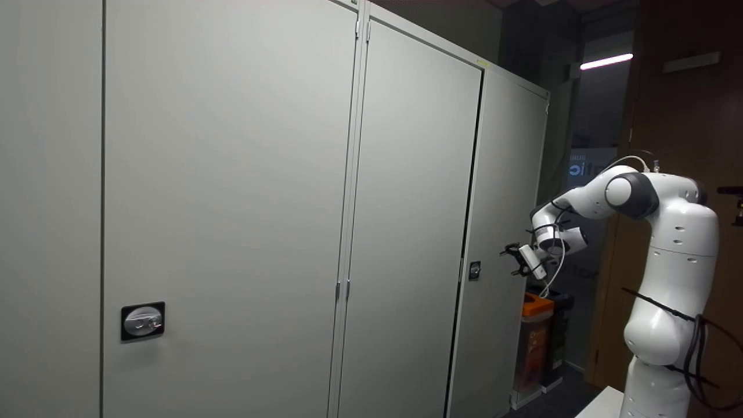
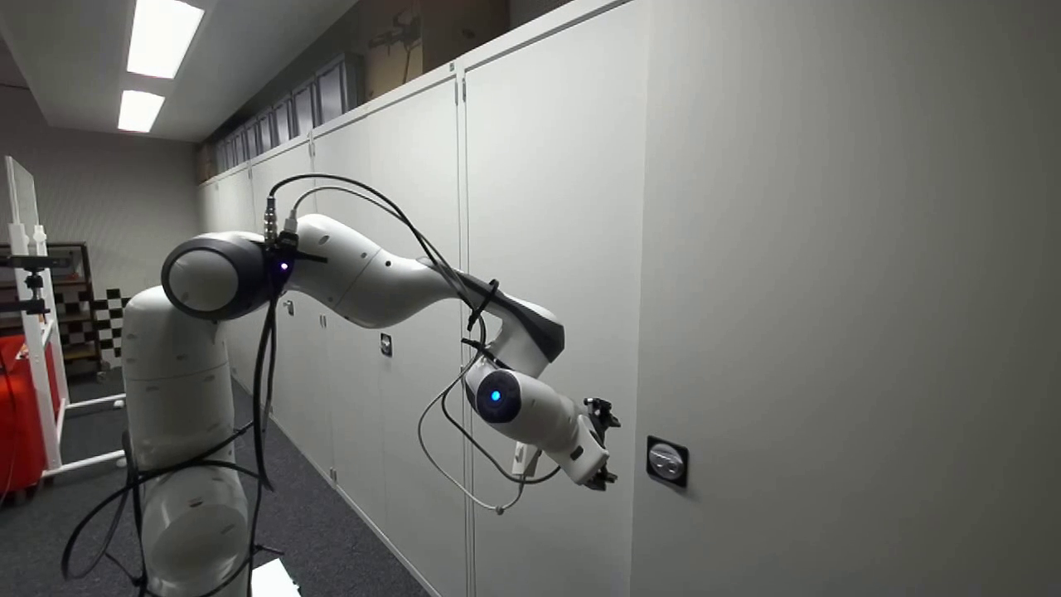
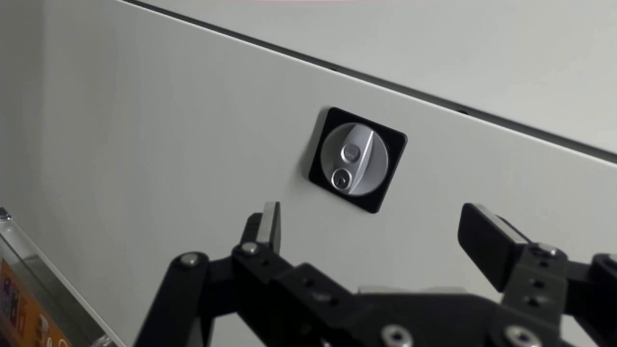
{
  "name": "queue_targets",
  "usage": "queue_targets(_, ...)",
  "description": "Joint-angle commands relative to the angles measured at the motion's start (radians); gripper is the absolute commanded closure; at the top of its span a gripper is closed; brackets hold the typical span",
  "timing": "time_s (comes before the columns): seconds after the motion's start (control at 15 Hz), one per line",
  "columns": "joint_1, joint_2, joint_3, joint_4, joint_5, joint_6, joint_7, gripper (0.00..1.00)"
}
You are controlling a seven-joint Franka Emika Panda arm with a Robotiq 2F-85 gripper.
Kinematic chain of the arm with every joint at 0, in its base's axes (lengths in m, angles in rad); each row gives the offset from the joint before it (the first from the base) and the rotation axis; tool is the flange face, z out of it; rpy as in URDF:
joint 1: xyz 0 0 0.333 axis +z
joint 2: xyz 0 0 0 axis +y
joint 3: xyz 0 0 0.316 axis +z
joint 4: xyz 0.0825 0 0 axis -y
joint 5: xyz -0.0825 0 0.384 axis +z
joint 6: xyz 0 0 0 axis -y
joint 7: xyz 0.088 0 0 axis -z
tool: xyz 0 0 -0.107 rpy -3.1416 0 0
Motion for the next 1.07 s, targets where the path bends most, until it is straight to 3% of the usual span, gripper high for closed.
queue_targets(0.0,-0.020,0.086,-0.019,0.077,0.066,-0.090,-0.036,0.00)
queue_targets(0.2,-0.040,0.128,-0.025,0.105,0.135,-0.184,-0.095,0.00)
queue_targets(0.27,-0.115,0.135,0.045,0.112,0.158,-0.209,-0.117,0.00)
queue_targets(0.47,-0.162,0.165,0.070,0.125,0.226,-0.292,-0.178,0.00)
queue_targets(1.0,-0.217,0.219,0.093,0.128,0.362,-0.391,-0.265,0.00)
